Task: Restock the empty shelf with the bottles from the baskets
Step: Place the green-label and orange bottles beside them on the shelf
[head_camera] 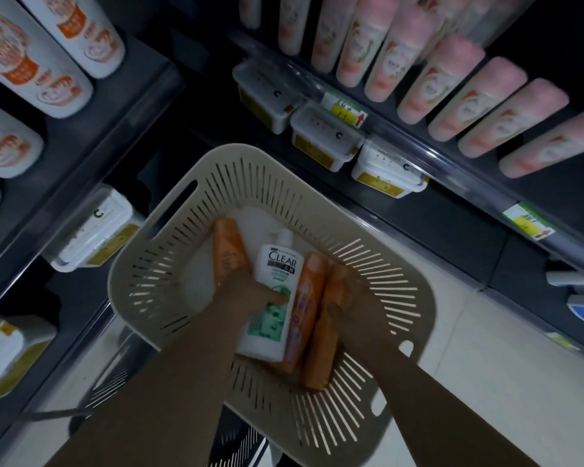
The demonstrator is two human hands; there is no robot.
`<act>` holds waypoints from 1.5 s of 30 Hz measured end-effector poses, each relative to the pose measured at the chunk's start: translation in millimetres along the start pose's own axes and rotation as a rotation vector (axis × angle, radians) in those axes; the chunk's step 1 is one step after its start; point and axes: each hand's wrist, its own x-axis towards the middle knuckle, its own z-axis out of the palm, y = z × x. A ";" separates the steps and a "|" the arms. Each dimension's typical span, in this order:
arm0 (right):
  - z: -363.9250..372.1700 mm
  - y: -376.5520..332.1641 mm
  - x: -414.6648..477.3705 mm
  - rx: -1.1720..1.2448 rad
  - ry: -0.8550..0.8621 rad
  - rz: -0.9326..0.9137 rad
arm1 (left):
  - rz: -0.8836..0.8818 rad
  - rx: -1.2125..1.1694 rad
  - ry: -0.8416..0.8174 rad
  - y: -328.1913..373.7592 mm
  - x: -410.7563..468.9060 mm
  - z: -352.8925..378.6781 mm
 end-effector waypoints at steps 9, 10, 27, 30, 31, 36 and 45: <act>19.5 3.9 10.1 -0.027 0.072 0.105 | 0.054 -0.311 -0.212 -0.9 -47.4 -35.2; 20.2 2.5 11.5 -0.007 0.081 0.118 | 0.087 -0.324 -0.208 0.8 -51.0 -37.5; 11.6 -21.9 1.3 0.067 0.172 0.115 | 0.357 -0.533 0.016 14.3 -98.4 -69.0; -18.4 -65.9 -33.2 0.057 0.179 -0.002 | 0.408 -0.501 0.047 20.3 -128.1 -85.9; -27.1 -77.8 -41.6 0.063 0.165 -0.038 | 0.422 -0.489 0.061 22.7 -139.7 -92.4; -83.5 -155.8 -80.7 0.126 0.133 -0.229 | 0.474 -0.525 0.151 40.2 -202.4 -129.2; -183.9 -303.1 -167.5 0.210 0.189 -0.638 | 0.733 -0.573 0.375 77.7 -344.0 -204.5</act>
